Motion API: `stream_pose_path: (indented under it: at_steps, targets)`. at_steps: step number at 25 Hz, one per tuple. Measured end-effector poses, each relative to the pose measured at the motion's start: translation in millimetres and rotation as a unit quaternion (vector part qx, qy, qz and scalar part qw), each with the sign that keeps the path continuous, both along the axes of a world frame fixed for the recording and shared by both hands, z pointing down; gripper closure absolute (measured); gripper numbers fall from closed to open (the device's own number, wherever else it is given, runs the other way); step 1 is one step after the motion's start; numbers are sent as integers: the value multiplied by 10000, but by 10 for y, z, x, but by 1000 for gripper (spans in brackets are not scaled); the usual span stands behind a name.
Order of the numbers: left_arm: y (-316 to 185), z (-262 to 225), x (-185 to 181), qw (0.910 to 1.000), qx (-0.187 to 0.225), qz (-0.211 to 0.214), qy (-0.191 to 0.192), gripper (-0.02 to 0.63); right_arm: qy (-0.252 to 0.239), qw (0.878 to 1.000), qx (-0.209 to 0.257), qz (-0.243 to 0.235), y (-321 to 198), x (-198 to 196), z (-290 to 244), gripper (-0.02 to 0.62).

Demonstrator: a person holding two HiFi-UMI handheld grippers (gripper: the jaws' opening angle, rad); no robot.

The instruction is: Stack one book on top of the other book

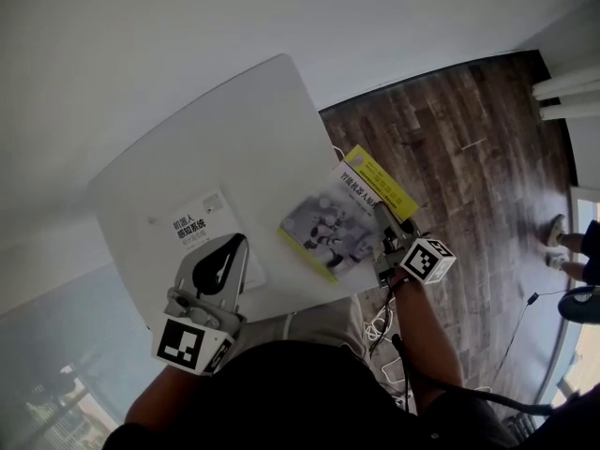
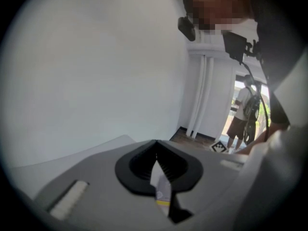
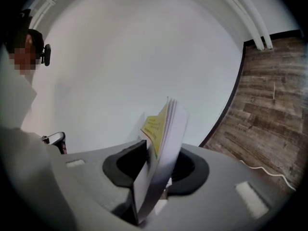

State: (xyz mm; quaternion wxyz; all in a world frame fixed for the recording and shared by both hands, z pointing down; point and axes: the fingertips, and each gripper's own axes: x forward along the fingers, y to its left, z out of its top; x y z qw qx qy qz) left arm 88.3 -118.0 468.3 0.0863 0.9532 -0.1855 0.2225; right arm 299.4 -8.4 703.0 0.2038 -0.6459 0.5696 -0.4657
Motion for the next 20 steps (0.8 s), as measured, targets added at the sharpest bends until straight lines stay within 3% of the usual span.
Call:
stream_pose_path:
  at_steps: [8, 15, 20]
  targets:
    - [4, -235, -188, 9985, -66, -394, 361, 600, 202, 9994, 21, 288, -22, 28, -207, 511]
    - [-26, -349, -536, 9975, 332, -403, 469, 600, 267, 9982, 48, 537, -27, 33, -324, 520]
    - [-48, -434, -754, 9962, 335, -587, 547, 600, 308, 9972, 182, 655, -46, 10, -473, 522]
